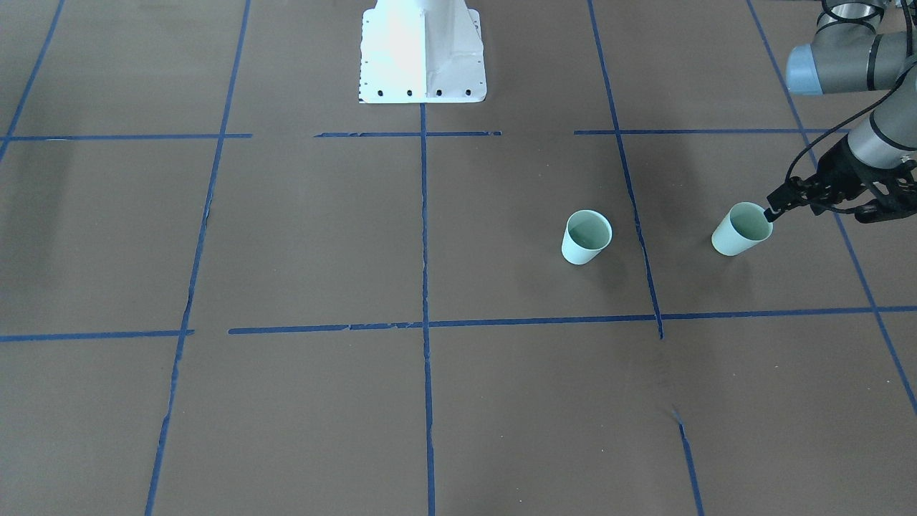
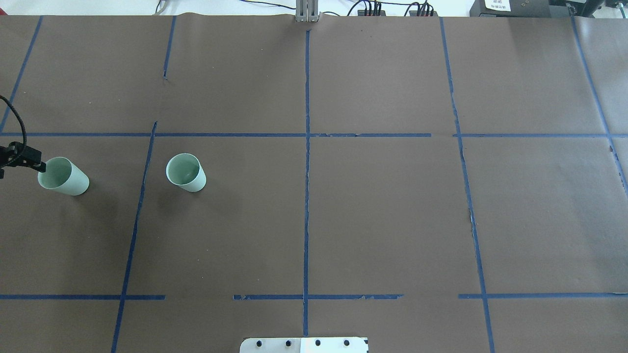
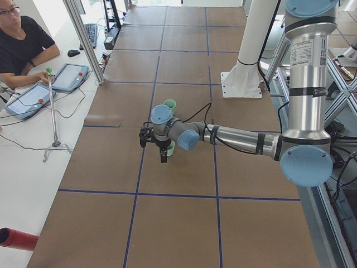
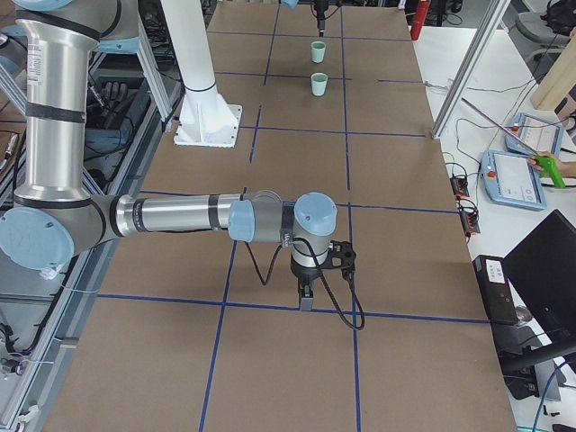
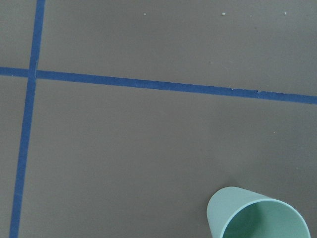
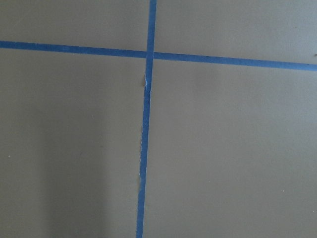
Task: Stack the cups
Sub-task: 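Lower the left gripper around the pale green cup farthest from the other cup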
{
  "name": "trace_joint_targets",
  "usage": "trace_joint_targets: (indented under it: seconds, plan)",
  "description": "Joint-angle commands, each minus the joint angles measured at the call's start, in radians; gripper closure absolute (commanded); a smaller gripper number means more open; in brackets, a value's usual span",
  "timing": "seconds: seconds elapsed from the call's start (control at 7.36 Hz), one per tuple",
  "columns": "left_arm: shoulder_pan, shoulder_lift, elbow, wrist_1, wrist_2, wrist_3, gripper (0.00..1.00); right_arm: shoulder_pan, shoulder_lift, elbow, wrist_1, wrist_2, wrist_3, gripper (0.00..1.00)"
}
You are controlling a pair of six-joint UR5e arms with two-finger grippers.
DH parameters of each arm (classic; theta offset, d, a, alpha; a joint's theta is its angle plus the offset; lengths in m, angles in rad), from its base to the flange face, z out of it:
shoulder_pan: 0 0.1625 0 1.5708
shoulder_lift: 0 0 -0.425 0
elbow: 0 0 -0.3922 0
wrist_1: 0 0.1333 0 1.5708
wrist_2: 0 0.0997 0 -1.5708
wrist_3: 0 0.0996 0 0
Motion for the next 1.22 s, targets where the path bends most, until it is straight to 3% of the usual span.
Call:
trace_joint_targets:
  seconds: [0.0,0.14,0.41,0.54,0.68,0.95,1.09]
  plan:
    - [0.027,-0.005,0.019,-0.017,0.002,-0.031,0.0,0.0,0.0,0.001,0.0,0.0,0.0,0.0]
    - [0.043,-0.005,0.025,-0.028,0.002,-0.031,0.04,0.0,0.0,0.0,0.0,0.001,0.0,0.0]
    - [0.046,-0.011,0.042,-0.029,-0.002,-0.034,0.4,0.0,0.0,0.001,0.0,0.001,0.0,0.0]
    - [0.046,-0.011,0.042,-0.029,-0.004,-0.035,0.78,0.0,0.0,0.001,0.0,0.001,0.0,0.0]
    - [0.046,-0.014,0.036,-0.031,-0.005,-0.075,1.0,-0.001,0.0,0.0,0.0,0.001,0.0,0.0]
    - [0.046,-0.027,0.025,-0.089,-0.01,-0.194,1.0,0.0,0.0,0.001,0.0,0.001,0.0,0.0]
    - [0.041,-0.028,-0.056,-0.076,-0.01,-0.233,1.0,0.0,0.0,0.001,0.002,0.001,0.0,0.0]
